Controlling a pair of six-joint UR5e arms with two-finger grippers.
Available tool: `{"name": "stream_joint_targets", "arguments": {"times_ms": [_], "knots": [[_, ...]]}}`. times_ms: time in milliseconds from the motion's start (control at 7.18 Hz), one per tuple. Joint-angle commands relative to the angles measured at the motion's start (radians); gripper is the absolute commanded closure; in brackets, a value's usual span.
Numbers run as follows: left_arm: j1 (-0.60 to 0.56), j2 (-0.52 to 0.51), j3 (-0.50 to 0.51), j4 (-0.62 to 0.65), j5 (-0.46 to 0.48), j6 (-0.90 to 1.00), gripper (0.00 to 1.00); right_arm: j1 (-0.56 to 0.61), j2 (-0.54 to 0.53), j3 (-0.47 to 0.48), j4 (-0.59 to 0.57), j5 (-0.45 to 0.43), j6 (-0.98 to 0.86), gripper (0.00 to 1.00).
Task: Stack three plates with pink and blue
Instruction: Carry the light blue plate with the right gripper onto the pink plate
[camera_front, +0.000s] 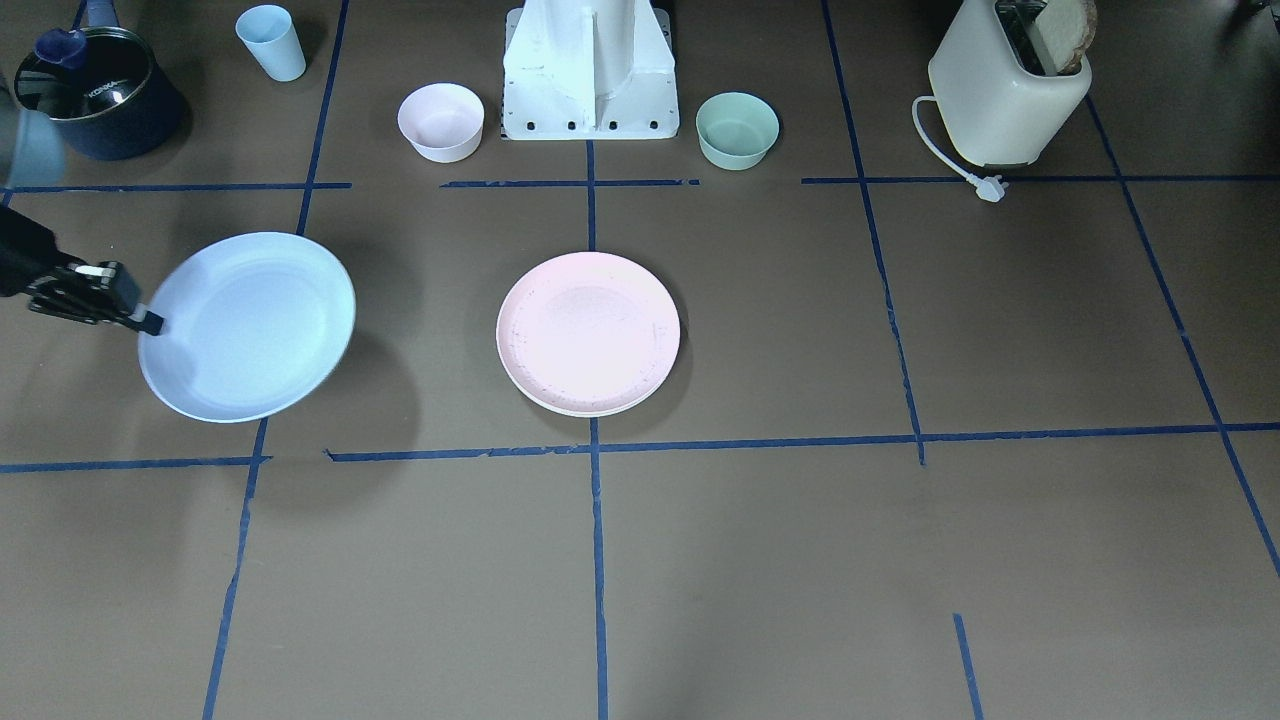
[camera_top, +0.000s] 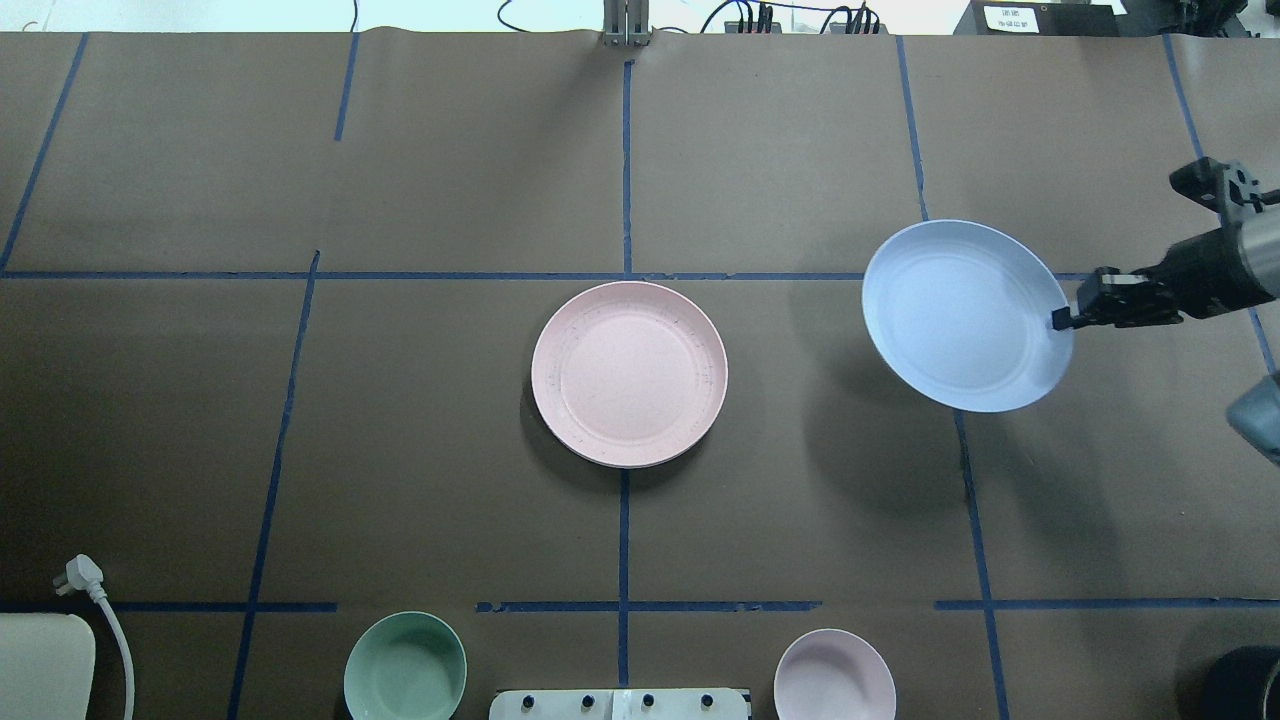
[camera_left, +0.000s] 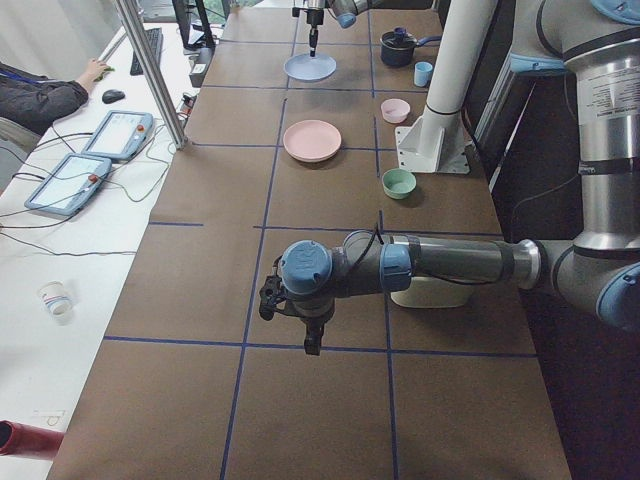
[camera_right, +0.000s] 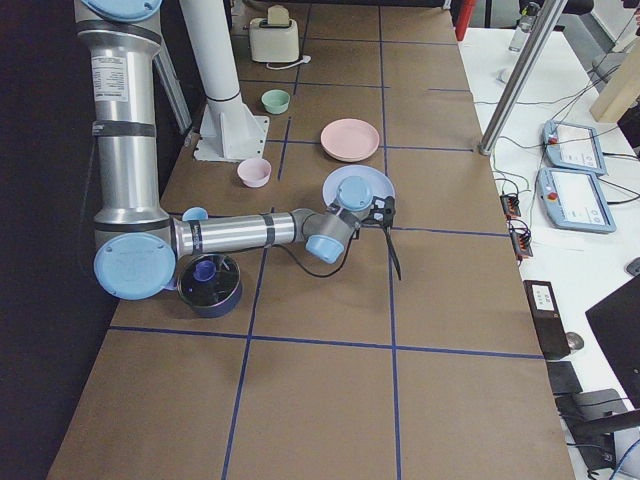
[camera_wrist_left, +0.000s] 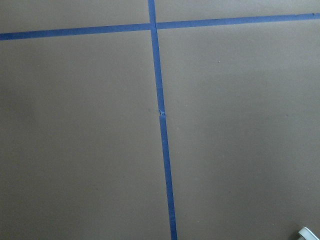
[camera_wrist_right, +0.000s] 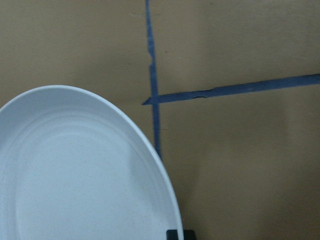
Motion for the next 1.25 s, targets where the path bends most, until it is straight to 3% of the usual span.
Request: {"name": "stream_joint_targets", "arguments": {"times_ms": [0, 279, 557, 836, 1115], "knots": [[0.000, 0.001, 0.001, 0.002, 0.000, 0.000, 0.00, -0.163, 0.128, 0.043, -0.038, -0.128, 0.205, 1.00], [0.000, 0.001, 0.004, 0.002, 0.002, 0.000, 0.00, -0.316, 0.214, 0.169, -0.302, -0.335, 0.213, 1.00], [0.000, 0.001, 0.011, 0.000, 0.000, 0.000, 0.00, -0.438, 0.295, 0.162, -0.372, -0.465, 0.271, 1.00], [0.000, -0.001, 0.015, 0.002, 0.000, 0.000, 0.00, -0.490, 0.330, 0.150, -0.431, -0.531, 0.275, 1.00], [0.000, 0.001, 0.015, 0.002, 0.000, 0.000, 0.00, -0.494, 0.331, 0.134, -0.431, -0.539, 0.275, 1.00]]}}
